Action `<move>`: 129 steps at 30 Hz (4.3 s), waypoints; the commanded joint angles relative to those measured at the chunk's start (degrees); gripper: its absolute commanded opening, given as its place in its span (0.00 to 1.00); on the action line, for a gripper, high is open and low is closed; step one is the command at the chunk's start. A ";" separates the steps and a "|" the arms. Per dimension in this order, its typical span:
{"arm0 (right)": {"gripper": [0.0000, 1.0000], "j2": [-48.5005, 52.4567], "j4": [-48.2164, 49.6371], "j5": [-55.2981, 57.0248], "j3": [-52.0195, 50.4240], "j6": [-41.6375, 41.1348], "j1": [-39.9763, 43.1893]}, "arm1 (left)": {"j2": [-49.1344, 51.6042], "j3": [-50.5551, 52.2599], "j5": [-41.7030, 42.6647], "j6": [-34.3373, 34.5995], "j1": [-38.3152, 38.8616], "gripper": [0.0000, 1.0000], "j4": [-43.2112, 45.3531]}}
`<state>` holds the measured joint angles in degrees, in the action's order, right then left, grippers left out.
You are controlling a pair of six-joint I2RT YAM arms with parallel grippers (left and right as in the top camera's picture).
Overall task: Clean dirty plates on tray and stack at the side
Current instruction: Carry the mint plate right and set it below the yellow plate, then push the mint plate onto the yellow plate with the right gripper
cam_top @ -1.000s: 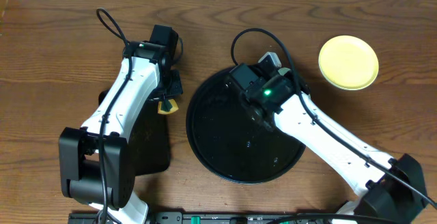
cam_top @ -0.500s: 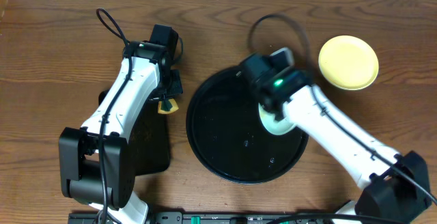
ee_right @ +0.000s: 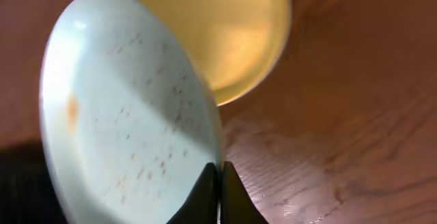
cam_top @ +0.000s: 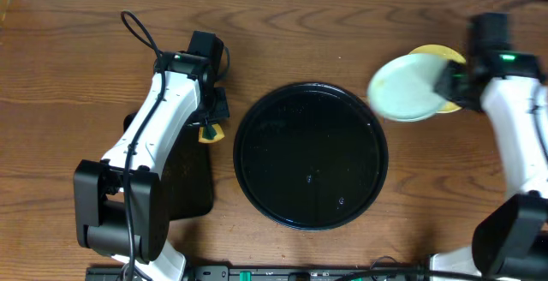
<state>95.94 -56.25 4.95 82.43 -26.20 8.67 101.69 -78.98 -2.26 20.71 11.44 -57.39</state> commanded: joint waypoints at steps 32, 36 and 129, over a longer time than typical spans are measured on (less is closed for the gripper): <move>0.50 9.64 -9.86 -3.48 6.71 -0.98 15.76 | -0.15 0.15 0.35 -1.36 -0.17 0.08 -0.90; 0.47 9.60 -14.99 -3.91 5.53 -2.71 22.34 | -0.15 0.15 0.35 -1.68 -0.17 0.08 -0.87; 0.02 8.02 40.24 -10.32 -19.96 -18.78 11.50 | -0.15 0.15 1.84 -2.75 -0.17 0.08 -0.15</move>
<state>103.28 -16.97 -7.49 61.17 -43.79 20.27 101.69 -78.98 -0.32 19.00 11.44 -57.36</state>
